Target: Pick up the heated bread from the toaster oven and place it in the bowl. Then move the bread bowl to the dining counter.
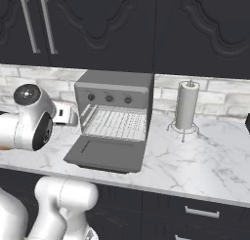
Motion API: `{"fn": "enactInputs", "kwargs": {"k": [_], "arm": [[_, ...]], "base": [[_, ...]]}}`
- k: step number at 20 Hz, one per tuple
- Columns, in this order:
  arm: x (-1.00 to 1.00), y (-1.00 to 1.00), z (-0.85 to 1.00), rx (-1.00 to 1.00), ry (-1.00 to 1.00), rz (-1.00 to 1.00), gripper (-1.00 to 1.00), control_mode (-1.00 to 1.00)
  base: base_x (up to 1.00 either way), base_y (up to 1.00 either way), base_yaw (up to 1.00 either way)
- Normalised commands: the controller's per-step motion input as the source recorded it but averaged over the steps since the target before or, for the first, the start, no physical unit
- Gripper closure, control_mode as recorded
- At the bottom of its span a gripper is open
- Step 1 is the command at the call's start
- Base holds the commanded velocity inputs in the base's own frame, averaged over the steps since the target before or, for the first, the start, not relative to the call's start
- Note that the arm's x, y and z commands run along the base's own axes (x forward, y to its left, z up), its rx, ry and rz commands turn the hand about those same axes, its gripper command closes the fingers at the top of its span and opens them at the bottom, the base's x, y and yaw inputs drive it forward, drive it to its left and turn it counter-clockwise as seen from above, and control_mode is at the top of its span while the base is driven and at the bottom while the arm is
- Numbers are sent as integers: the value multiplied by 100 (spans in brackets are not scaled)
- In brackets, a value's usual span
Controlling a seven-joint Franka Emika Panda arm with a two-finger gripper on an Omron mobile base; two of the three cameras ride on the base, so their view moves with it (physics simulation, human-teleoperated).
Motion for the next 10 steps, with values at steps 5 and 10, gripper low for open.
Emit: {"fn": "enactInputs", "kwargs": {"k": [5, 10], "arm": [[1, 100, 0, -5, 15, 3, 100, -100], [13, 100, -1, -11, 16, 4, 100, -100]], "base": [[0, 0, 0], [0, 0, 0]]}}
